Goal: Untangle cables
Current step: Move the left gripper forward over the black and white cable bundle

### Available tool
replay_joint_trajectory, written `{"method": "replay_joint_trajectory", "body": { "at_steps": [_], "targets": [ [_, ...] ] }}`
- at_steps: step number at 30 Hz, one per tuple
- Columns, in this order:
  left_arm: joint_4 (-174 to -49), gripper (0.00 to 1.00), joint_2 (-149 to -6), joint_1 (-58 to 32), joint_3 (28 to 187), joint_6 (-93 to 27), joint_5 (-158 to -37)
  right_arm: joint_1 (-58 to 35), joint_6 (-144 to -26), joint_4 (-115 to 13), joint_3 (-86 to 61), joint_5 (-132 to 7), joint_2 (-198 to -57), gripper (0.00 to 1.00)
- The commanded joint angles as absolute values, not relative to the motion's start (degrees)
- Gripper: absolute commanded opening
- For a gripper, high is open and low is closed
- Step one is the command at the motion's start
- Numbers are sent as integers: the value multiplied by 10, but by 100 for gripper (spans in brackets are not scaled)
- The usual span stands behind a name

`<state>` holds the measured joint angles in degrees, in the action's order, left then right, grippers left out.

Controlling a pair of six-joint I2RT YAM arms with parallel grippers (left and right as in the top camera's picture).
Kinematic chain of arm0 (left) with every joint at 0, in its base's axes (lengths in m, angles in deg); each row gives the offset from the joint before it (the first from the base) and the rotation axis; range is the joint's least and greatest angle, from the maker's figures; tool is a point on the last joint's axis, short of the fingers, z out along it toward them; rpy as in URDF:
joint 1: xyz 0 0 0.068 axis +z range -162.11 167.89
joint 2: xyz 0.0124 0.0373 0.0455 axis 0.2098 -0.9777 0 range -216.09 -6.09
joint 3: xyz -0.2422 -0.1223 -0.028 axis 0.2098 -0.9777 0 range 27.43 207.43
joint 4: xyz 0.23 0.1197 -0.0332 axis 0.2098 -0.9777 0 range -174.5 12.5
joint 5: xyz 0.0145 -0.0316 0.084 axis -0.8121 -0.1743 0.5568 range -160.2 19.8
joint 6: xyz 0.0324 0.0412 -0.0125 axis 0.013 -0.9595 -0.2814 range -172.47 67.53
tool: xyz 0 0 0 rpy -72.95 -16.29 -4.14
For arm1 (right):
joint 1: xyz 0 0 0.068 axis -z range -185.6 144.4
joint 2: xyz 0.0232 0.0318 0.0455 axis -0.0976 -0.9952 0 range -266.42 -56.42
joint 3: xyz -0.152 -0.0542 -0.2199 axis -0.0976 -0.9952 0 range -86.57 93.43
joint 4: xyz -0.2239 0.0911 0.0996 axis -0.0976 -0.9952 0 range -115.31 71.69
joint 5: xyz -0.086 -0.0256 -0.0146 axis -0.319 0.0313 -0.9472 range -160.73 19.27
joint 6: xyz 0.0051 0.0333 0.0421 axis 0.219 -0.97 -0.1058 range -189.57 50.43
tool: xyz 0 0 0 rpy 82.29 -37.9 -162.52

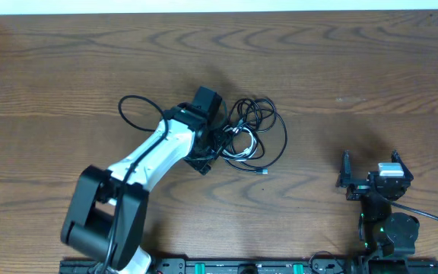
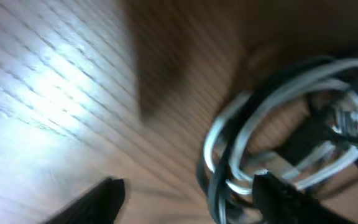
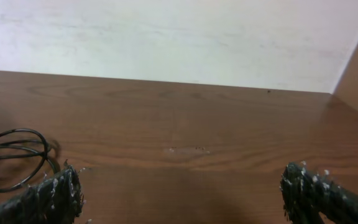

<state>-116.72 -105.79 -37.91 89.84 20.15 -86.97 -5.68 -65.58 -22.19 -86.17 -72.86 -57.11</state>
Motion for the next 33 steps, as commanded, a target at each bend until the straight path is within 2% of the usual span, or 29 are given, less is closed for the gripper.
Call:
{"method": "replay_joint_trajectory", "body": {
  "at_steps": [1,2,4,6,10,16,17,18,19,20,27,33],
  "targets": [
    [-1164,57,-1078,-378,908,229,-843,-55,-661,-224,-863,-727,-568,99],
    [-1160,54,-1080,-378,908,229,-843,-55,-661,-224,-863,-727,-568,99],
    [-1155,41,-1081,-378,908,229,-843,-55,-661,-224,-863,-727,-568,99],
    [-1148,34,-1081,-378,908,229,-843,-55,-661,-224,-863,-727,-568,99],
    [-1143,8,-1081,-379,908,229,-849,-55,-661,-224,-863,-727,-568,99],
    [-1144,8,-1081,-379,908,225,-849,-55,-661,-224,-863,-727,-568,99],
    [-1146,17,-1081,-379,908,219,-849,-55,-661,-224,-863,-727,-568,99],
    [-1147,33,-1081,-379,908,213,-849,-55,-661,-224,-863,-727,-568,99],
    [-1150,45,-1081,-379,908,213,-849,-55,-661,-224,-863,-727,-568,99],
    [-1154,50,-1081,-380,907,213,-849,-55,-661,-224,-863,-727,-568,99],
    [-1154,51,-1084,-394,905,221,-831,-55,-661,-224,-863,-727,-568,99],
    [-1154,37,-1084,-415,902,246,-810,-55,-661,-224,-863,-727,-568,99]
  ]
}}
